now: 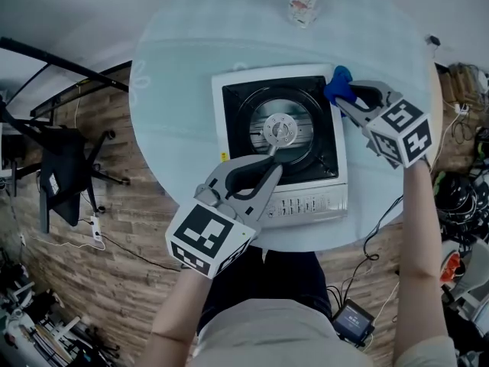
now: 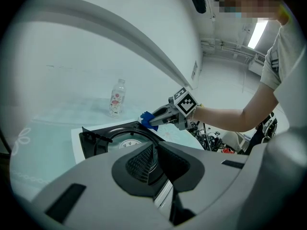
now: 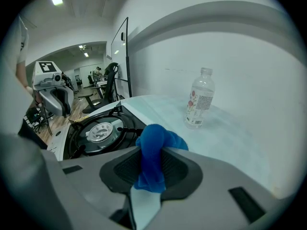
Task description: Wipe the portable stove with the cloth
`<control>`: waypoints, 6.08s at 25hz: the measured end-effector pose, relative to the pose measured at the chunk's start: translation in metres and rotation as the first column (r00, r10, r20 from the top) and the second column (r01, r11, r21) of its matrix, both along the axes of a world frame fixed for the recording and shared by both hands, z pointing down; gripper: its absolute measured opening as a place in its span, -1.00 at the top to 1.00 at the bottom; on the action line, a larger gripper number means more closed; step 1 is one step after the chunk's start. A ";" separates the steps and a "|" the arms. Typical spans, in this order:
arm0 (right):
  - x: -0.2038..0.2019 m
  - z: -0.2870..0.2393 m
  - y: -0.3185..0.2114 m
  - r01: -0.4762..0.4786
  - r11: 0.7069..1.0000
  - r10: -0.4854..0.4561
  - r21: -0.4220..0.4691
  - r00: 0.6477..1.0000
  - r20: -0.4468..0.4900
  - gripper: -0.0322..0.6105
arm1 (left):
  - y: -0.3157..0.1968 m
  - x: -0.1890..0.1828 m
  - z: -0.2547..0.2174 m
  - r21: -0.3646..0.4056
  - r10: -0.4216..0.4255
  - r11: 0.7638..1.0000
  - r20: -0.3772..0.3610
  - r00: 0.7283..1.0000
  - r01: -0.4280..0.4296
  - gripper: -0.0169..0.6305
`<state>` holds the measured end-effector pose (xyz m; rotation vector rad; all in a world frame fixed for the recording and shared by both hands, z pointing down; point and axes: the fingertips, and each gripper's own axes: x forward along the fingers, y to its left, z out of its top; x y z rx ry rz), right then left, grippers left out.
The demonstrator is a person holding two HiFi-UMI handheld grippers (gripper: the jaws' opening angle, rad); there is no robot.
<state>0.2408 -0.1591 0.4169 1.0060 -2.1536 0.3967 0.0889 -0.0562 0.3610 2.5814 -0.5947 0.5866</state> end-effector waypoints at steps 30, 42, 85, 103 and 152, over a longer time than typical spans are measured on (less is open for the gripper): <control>-0.010 0.001 0.086 -0.073 0.997 0.072 -0.012 0.997 -0.031 0.55 | 0.043 -0.003 -0.002 -0.005 0.109 0.994 -0.021 0.994 -0.109 0.80; -0.012 0.001 0.109 -0.098 0.995 0.097 -0.010 0.994 -0.056 0.55 | 0.061 -0.008 0.002 -0.017 0.143 0.990 -0.023 0.989 -0.143 0.80; -0.033 -0.022 0.194 -0.069 0.996 0.088 0.061 0.900 -0.427 0.55 | 0.104 -0.036 0.002 -0.019 0.232 0.972 -0.042 0.972 -0.233 0.80; -0.084 -0.009 0.209 -0.224 0.974 0.223 0.018 0.953 -0.205 0.56 | 0.106 -0.058 0.015 -0.037 0.178 0.983 -0.035 0.984 -0.179 0.80; -0.224 -0.007 0.189 0.011 0.997 -0.012 -0.074 1.000 -0.003 0.56 | 0.092 -0.111 0.038 -0.101 0.035 0.994 -0.050 0.998 -0.040 0.80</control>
